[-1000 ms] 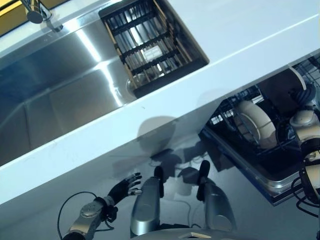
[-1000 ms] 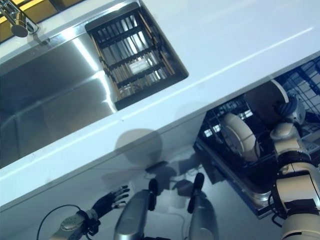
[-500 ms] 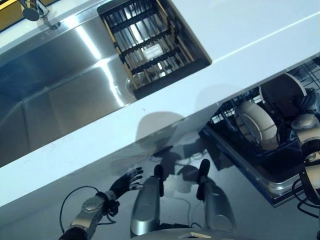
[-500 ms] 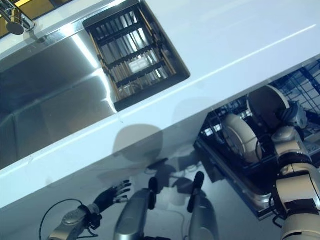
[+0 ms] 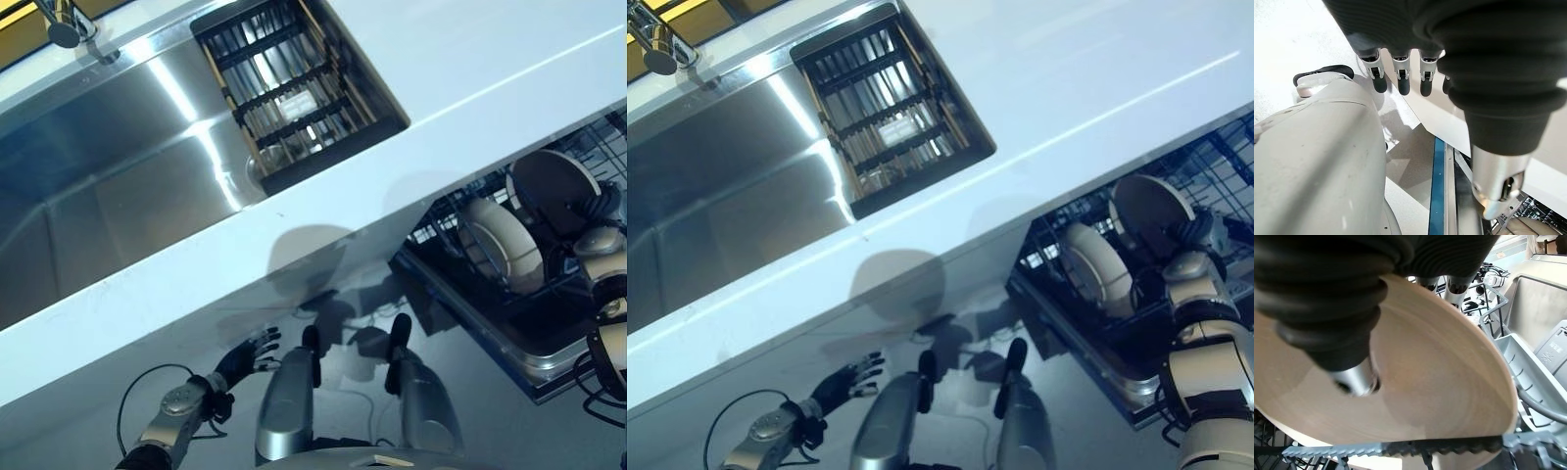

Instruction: Pick up plates and place into dishwasher.

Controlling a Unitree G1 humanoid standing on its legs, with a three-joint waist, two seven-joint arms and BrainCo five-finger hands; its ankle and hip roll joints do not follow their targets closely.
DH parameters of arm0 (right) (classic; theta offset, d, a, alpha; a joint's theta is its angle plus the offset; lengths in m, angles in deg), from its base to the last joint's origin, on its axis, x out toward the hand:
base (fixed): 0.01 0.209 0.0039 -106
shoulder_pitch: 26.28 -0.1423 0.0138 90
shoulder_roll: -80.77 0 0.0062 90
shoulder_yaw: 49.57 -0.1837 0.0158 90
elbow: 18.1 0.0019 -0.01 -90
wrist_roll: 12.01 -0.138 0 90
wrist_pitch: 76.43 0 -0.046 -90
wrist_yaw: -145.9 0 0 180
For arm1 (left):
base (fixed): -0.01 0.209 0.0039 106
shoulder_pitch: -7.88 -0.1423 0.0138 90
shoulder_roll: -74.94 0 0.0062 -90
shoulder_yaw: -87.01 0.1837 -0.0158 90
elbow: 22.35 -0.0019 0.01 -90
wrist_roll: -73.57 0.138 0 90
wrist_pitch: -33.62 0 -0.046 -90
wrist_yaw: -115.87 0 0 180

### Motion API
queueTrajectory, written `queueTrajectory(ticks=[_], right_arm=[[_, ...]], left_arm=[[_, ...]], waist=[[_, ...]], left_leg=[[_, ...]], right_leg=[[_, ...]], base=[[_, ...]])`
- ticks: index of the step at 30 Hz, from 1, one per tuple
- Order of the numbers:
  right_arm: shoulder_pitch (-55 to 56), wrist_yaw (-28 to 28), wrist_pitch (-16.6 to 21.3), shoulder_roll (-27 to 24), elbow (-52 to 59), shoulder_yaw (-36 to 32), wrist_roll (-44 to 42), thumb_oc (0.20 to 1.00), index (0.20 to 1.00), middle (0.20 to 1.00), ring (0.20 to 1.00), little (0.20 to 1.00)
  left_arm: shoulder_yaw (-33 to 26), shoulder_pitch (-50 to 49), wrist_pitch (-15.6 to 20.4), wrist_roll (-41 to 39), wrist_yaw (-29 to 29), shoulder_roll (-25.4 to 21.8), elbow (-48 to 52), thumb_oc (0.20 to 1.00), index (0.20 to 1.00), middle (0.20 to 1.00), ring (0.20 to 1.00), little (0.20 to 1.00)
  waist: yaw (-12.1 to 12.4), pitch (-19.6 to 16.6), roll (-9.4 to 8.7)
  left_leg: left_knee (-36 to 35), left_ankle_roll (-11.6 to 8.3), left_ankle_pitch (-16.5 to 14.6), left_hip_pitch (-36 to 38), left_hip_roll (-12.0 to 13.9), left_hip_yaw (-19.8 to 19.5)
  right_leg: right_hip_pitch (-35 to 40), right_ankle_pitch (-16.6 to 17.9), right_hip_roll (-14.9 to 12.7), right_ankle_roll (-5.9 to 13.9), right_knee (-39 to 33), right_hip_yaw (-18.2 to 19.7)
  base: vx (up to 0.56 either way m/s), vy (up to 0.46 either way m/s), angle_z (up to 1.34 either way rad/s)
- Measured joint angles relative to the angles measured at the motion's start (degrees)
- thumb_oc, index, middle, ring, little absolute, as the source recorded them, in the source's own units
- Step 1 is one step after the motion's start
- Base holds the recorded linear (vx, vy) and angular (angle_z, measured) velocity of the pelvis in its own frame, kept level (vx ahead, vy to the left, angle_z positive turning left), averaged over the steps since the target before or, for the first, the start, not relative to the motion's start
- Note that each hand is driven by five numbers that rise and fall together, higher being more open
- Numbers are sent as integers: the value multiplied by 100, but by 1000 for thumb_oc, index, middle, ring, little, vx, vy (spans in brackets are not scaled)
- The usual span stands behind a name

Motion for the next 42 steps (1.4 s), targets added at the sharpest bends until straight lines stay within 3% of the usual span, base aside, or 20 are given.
queueTrajectory(ticks=[12, 19, 28, 34, 42], right_arm=[[103, -13, 163, -1, 64, -128, -222, 1000, 1000, 1000, 1000, 1000], [566, -71, 391, -4, 370, -805, -920, 1000, 1000, 1000, 1000, 1000], [1514, -719, 492, -12, 907, -1340, -1312, 1000, 1000, 1000, 1000, 1000], [2027, -952, 501, -17, 1036, -1549, -1586, 1000, 1000, 1000, 1000, 1000], [2853, -849, 710, 94, 2592, -2046, -2475, 1000, 1000, 1000, 1000, 1000]], left_arm=[[-7, -17, -8, 1, 4, 2, -14, 1000, 1000, 1000, 1000, 1000], [-235, -153, -60, 24, 9, 7, -43, 1000, 1000, 1000, 1000, 1000], [-509, -484, -100, 141, 2, 80, -317, 1000, 1000, 1000, 1000, 1000], [-520, -728, -104, 485, 3, 269, -644, 1000, 1000, 1000, 1000, 1000], [-781, -1022, -95, 582, -1, 516, -942, 1000, 1000, 1000, 1000, 1000]], waist=[[-30, 1, -33], [-58, -105, -258], [-235, -753, -585], [-351, -1125, -606], [-534, -1484, -580]], left_leg=[[-182, 15, 9, 364, -23, 60], [-443, 17, 13, 808, -29, 210], [-804, 19, 14, 1380, -57, 417], [-1020, 42, 16, 1694, -83, 534], [-1336, 71, 93, 1936, -110, 654]], right_leg=[[380, 79, 11, 60, -274, 29], [705, 98, 32, 59, -425, 128], [1101, 80, 37, 122, -617, 262], [1338, 0, 29, 165, -699, 346], [1406, 30, 32, 205, -761, 370]], base=[[28, 9, -1], [67, -1, -8], [67, 30, -9], [81, 48, -8], [30, 17, -7]])
